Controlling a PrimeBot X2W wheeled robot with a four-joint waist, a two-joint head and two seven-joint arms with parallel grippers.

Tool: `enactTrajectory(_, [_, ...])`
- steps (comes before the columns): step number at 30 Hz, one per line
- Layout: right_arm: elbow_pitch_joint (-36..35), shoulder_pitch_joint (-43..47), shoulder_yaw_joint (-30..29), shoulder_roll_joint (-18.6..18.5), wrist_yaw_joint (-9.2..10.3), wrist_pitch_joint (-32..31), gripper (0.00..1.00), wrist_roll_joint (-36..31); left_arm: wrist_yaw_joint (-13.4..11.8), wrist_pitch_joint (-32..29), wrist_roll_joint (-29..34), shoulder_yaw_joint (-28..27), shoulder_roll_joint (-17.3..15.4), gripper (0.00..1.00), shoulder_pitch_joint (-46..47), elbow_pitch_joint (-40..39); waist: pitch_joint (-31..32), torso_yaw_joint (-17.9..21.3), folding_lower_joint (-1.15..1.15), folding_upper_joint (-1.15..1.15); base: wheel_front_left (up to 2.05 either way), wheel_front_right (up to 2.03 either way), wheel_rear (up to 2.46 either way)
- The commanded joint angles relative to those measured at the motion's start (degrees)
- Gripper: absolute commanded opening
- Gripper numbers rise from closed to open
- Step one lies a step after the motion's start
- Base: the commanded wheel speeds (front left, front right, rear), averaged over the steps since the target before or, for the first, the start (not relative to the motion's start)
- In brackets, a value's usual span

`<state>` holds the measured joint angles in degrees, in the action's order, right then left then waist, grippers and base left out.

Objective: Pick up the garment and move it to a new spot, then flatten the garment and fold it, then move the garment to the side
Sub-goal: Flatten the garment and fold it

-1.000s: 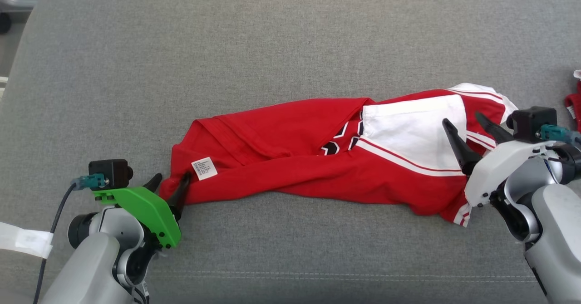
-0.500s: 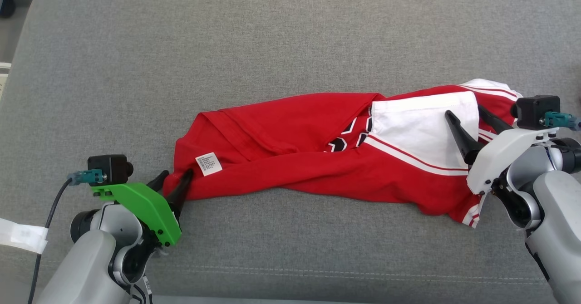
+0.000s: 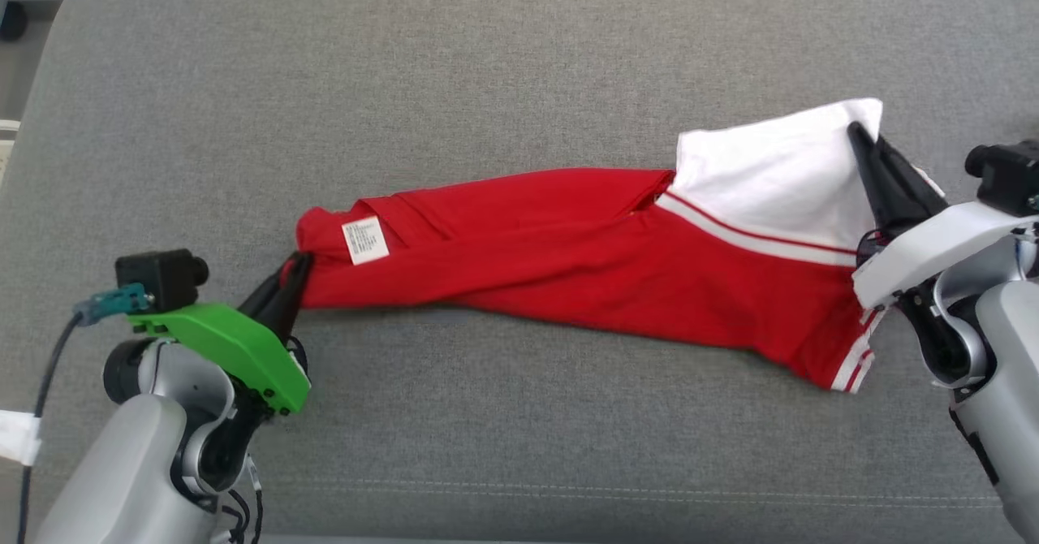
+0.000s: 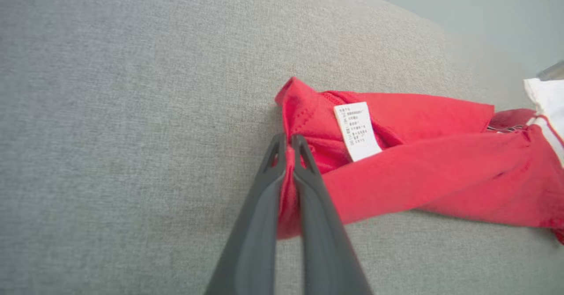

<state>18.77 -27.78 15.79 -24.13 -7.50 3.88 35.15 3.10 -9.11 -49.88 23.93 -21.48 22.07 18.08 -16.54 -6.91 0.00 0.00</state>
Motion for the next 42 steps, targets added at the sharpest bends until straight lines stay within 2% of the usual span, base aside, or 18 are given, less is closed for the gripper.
enactTrajectory(1, [-1.4,0.6,-1.2,-0.6,0.03,1.1,0.0,-0.1,-0.6,1.1,0.2,-1.0,-0.8,0.0,-0.6,-1.6,0.4,0.4,0.0,0.0,0.0,0.0,0.0])
enactTrajectory(8, [-10.8,0.7,-6.1,-1.3,0.03,2.8,0.0,-2.6,-2.2,4.3,-0.7,-5.4,-3.0,0.0,0.0,-11.7,2.8,1.7,0.0,0.0,0.0,0.0,0.0])
enactTrajectory(12, [-17.3,-2.1,-9.9,-1.7,0.03,1.1,0.0,-4.9,-3.5,3.2,0.5,-6.6,-4.5,0.0,3.9,-16.2,4.9,2.5,0.0,0.0,0.0,0.0,0.0])
enactTrajectory(19, [-23.2,-9.0,-12.9,-2.6,0.03,-2.8,0.0,-7.5,-4.5,0.3,0.4,-7.0,-4.0,0.0,13.1,-19.2,7.3,3.5,0.0,0.0,0.0,0.0,0.0])
enactTrajectory(32, [-25.7,-20.6,-11.4,-5.7,0.03,-6.9,0.0,-8.5,-5.0,-4.6,2.8,-5.6,-5.1,0.0,25.3,-16.7,10.9,4.8,0.0,0.0,0.0,0.0,0.0])
enactTrajectory(42, [-25.1,-24.8,-9.7,-6.4,0.03,-9.3,0.0,-7.0,-5.0,-7.4,2.2,-4.2,-4.4,0.0,29.0,-14.5,10.0,4.8,0.0,0.0,0.0,0.0,0.0])
